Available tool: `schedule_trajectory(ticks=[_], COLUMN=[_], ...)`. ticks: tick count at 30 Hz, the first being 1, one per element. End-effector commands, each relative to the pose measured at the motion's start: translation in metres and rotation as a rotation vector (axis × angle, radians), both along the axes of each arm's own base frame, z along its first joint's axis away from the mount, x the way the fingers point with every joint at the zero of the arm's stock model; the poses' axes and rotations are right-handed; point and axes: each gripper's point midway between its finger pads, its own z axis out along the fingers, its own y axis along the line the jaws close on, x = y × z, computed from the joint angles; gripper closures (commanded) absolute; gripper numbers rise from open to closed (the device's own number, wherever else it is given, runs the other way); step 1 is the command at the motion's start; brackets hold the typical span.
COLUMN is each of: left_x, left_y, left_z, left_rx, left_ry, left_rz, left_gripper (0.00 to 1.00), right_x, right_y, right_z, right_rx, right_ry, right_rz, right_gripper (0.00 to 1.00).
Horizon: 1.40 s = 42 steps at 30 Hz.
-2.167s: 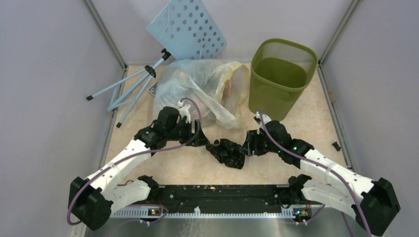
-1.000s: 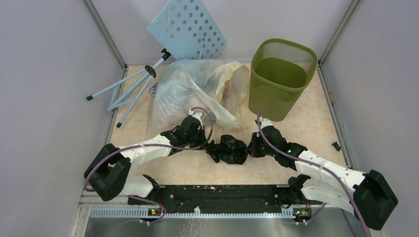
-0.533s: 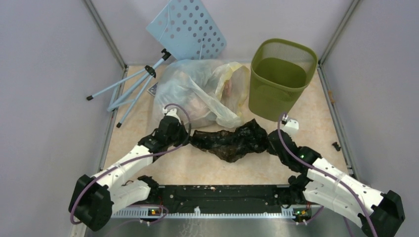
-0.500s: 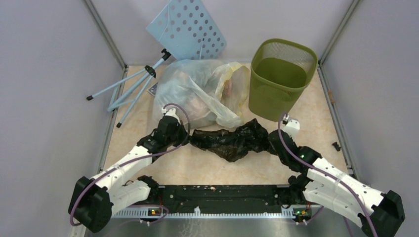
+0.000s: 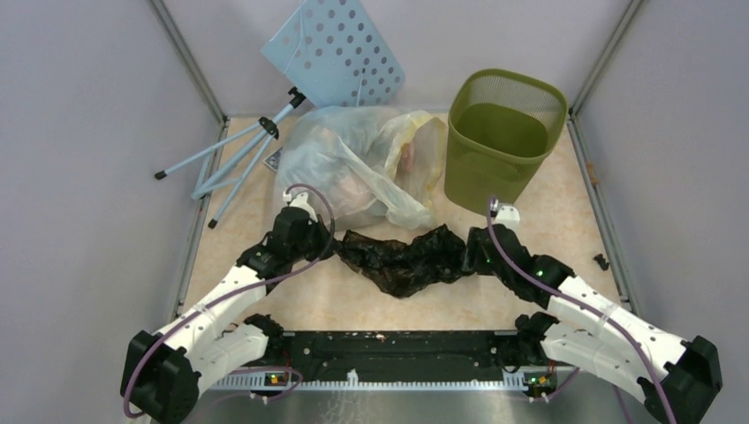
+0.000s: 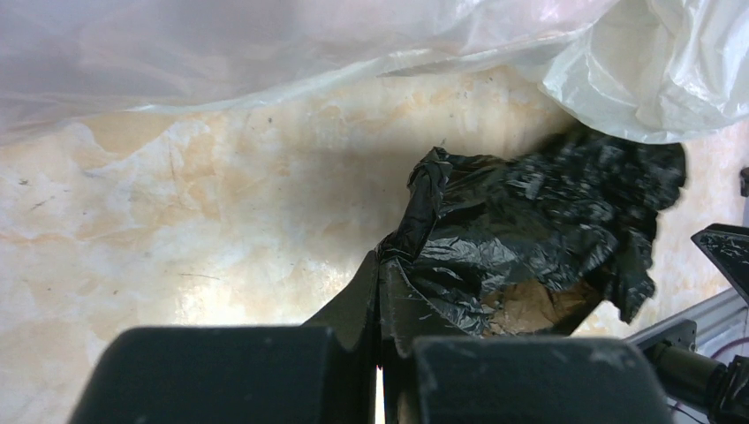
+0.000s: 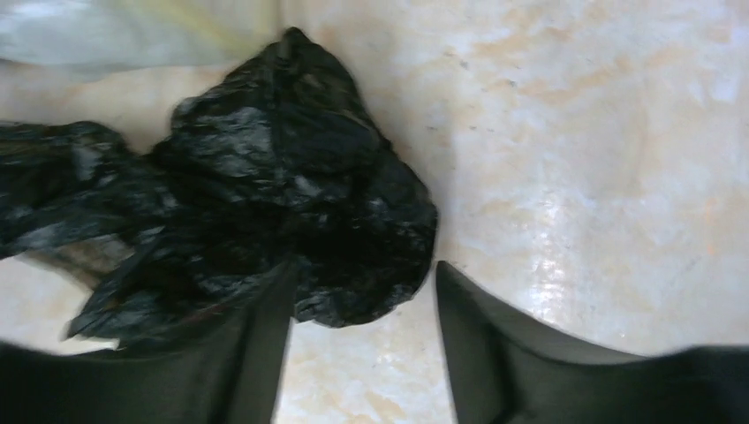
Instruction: Put the trash bags into the trash bin
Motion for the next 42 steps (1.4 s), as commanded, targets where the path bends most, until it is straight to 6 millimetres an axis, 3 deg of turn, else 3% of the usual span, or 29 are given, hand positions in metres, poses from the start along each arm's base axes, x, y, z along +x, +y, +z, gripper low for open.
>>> schedule_trajectory(ticks=[1,5,11,18,21,22,26,27,35,42], left_x=[0.003,0.005,0.006,0.007,0.007,0.008,0.009,0.008,0.007,0.011], left_y=[-0.007,-0.008,-0.008,-0.007,-0.006,-0.006,-0.001,0.002,0.019,0.036], left_z=[0.013,0.021,0.025,0.027,0.026,0.025,0.012,0.006,-0.026,-0.027], left_rx=[-0.027,-0.033,-0.028,-0.027,-0.022,-0.019,0.007,0.002,-0.052,-0.044], left_ry=[-0.032,-0.046,-0.049,-0.053,-0.053,-0.051,-0.016,0.001,0.095,0.102], left_rz=[-0.035,-0.038,-0.041,-0.036,-0.030,-0.028,0.005,0.019,0.098,0.168], left_gripper=[1.00,1.00,1.00,1.00,1.00,1.00,1.00,1.00,1.00,1.00], right_x=[0.006,-0.004,-0.018,-0.024,-0.025,-0.024,-0.011,-0.006,0.015,0.010], right_y=[0.032,0.067,0.114,0.131,0.131,0.130,0.114,0.107,0.029,-0.001], right_z=[0.057,0.070,0.060,0.020,0.008,0.007,0.019,0.026,0.073,0.109], right_rx=[0.099,0.100,-0.024,-0.165,-0.179,-0.183,-0.204,-0.211,-0.171,0.008], right_ry=[-0.117,-0.089,-0.025,0.071,0.102,0.104,0.055,0.026,-0.129,-0.281], right_rz=[0.185,0.395,0.591,0.658,0.657,0.643,0.515,0.461,0.073,-0.060], right_gripper=[0.33,0.34,0.33,0.34,0.43,0.50,0.94,1.00,1.00,1.00])
